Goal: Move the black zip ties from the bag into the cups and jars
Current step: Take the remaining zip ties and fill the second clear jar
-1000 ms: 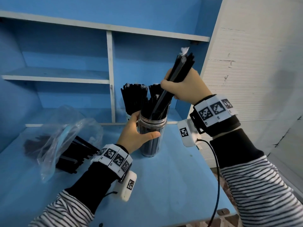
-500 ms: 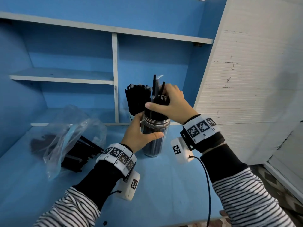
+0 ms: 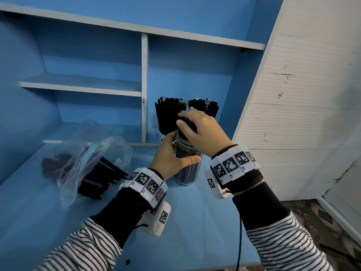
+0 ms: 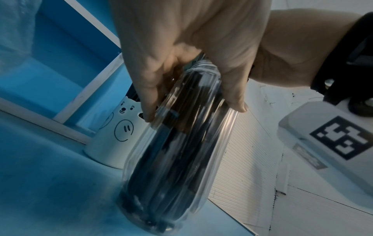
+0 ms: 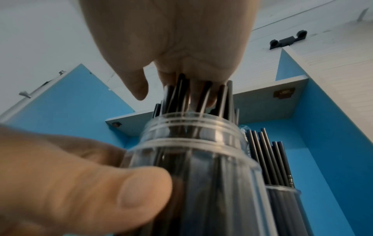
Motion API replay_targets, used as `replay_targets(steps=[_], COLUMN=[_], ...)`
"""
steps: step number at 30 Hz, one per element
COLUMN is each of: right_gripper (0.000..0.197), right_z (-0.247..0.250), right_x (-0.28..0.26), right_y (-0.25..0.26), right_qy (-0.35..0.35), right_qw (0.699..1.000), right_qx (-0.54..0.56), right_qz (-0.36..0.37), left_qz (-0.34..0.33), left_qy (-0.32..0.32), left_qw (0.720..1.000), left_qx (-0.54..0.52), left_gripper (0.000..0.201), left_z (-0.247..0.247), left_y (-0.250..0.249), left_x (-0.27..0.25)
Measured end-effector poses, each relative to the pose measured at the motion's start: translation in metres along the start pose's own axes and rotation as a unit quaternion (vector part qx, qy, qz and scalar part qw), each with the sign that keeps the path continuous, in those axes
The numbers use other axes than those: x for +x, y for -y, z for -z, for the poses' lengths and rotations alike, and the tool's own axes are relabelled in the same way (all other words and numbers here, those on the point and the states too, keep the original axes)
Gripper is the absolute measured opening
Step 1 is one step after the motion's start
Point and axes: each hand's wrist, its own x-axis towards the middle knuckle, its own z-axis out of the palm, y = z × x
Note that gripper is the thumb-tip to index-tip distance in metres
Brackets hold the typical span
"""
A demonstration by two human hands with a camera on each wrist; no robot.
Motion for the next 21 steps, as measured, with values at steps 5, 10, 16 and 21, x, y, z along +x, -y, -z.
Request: replay_targets(steps=[5,10,16,21], right_gripper=[0.053,0.054,0.043,0.014], right_z=[-0.003,-0.001,-0.007,-0.042], right_x=[-0.003,-0.001,-0.002,-0.006], right_y=[0.007,0.010,0.037,0.072], right_qy=[0.012,-0.007,-0.147,-0.109], right_qw=[0.997,0.995,0.983,0.977], right_qx=[-0.075,-0.100,0.005,0.155], right_qz=[0.025,0.024,0.108,0.100], left_qz=[0.003,-0.005,-0.045,-0.076], left_qy=[0.020,0.058,-0.074,-0.153], left_qw=[1.000,0.994,0.987,0.951], left_qx=[0.018,0.088,0.135,0.260], left_gripper=[0.077,0.087,0.059,0.035], left_z=[0.002,0.017,0.071,0.137], left_y=[-0.005,-0.011,-0.019,-0.016], left_x=[0.001,-0.001,-0.026,-0.049])
